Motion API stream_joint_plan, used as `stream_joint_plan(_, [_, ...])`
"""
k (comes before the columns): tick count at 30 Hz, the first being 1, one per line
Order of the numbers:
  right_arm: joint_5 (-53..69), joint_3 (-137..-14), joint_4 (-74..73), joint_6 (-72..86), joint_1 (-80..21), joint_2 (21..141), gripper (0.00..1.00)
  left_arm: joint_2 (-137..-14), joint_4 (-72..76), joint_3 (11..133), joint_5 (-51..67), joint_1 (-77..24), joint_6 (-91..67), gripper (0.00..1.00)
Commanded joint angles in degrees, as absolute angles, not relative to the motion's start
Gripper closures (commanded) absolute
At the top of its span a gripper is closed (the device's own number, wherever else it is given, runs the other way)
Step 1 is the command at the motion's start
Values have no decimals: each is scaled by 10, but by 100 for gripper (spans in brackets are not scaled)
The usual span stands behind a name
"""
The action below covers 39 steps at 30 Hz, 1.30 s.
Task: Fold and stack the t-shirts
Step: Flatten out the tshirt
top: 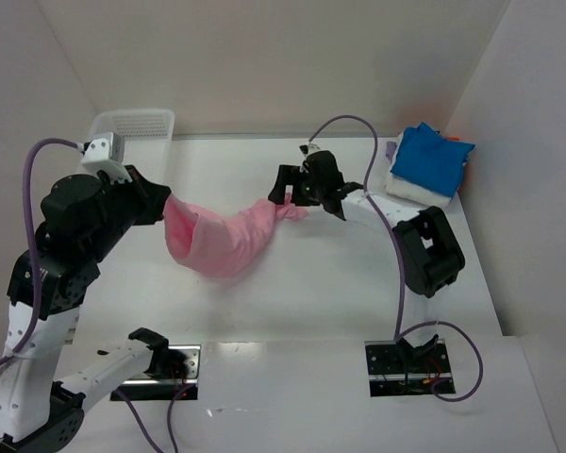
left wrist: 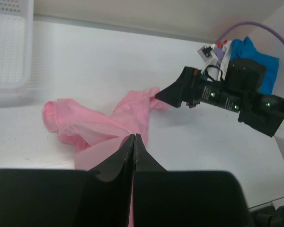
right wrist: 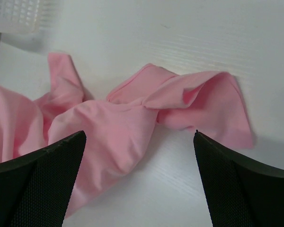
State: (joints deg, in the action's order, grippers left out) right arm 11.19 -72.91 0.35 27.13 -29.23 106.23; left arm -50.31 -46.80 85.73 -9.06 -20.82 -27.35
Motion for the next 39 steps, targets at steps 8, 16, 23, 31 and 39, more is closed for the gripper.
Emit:
stream_joint_plan(8, [87,-879,-28,269,-295,1177,8,-463,-477,821,-80,-206,-296,100])
stream_joint_plan(16, [69,-891,-78,275,-295,1196,10,-458,-483,820,-97,-206,-291,100])
stream_joint_plan(23, [69,-858,-81,275,-295,1179,13,-453,-477,808,-97,-206,-291,100])
stream_joint_plan(31, [103,-881,-67,291,-295,1225,58,-447,-477,808,-97,-206,-291,100])
stream_joint_plan(39, [42,-950,-124,293,-289,1177,100,-446,-458,802,-128,-206,-288,100])
